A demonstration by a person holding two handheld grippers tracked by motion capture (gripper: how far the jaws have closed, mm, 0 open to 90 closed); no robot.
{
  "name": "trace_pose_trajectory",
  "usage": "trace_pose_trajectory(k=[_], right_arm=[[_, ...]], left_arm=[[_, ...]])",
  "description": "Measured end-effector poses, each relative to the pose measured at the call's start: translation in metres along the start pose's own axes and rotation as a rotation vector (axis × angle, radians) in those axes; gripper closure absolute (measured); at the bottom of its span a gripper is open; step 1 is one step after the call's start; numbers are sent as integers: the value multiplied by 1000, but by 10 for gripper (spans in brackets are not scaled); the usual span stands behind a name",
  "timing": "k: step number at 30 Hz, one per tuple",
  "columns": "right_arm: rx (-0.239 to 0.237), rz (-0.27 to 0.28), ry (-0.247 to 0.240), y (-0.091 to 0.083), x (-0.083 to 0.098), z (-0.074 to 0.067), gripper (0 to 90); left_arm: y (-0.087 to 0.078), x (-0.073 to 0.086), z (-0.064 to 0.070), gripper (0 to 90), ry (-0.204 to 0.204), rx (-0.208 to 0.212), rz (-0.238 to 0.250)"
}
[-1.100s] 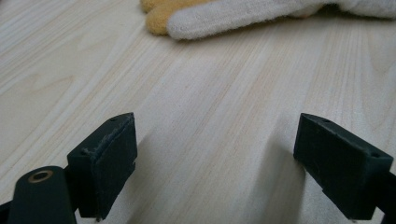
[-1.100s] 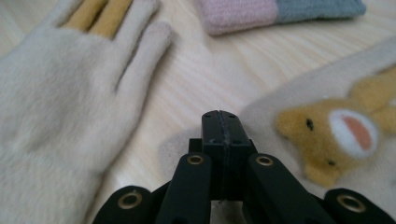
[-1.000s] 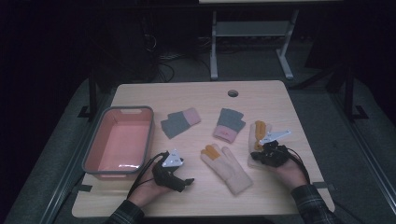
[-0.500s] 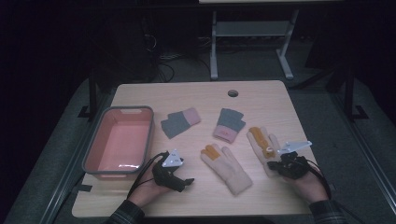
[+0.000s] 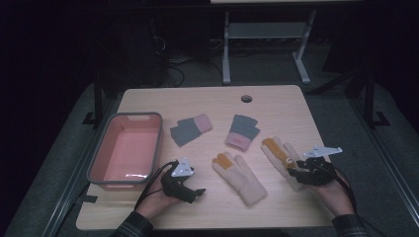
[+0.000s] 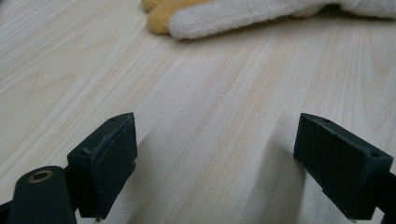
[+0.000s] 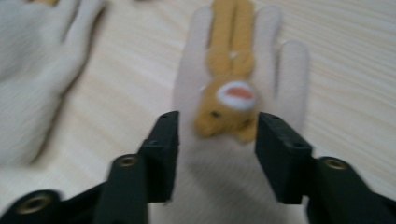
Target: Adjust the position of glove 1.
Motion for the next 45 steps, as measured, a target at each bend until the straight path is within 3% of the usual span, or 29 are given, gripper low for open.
trace_pose_trajectory(k=[4,13,15,17,24,29,36,45], right_arm=[[36,-1,54,13,-8,7,298],[81,-28,50,38,-15,7,239],[84,-60,47,43,-13,7,240],[65,-52,56,45,-10,9,274],[39,-48,45,39,-8,11,557],[22,-43,35,37,-8,10,692],[-40,-37,69,34,-6,17,708],[-92,22,106,17,-14,16,707]], left_arm=[[0,0,0,127,-4,-2,0],[0,0,0,127,-3,-1,1],[0,0,0,127,-3,-1,1],[0,0,0,127,-2,-1,1],[0,0,0,127,-3,-1,1],[0,0,0,127,-3,-1,1],[0,0,0,127,-3,-1,1],[0,0,0,127,-2,-2,1]])
Point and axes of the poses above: each handheld gripper's, and its own axes: y roughly forward along the jaws, x roughly out of its underside, z roughly to its right, the point moved 2 cm from there along y, roughly forward along the jaws, and after that the axes turned 3 degrees about x, right-handed, at the moved point
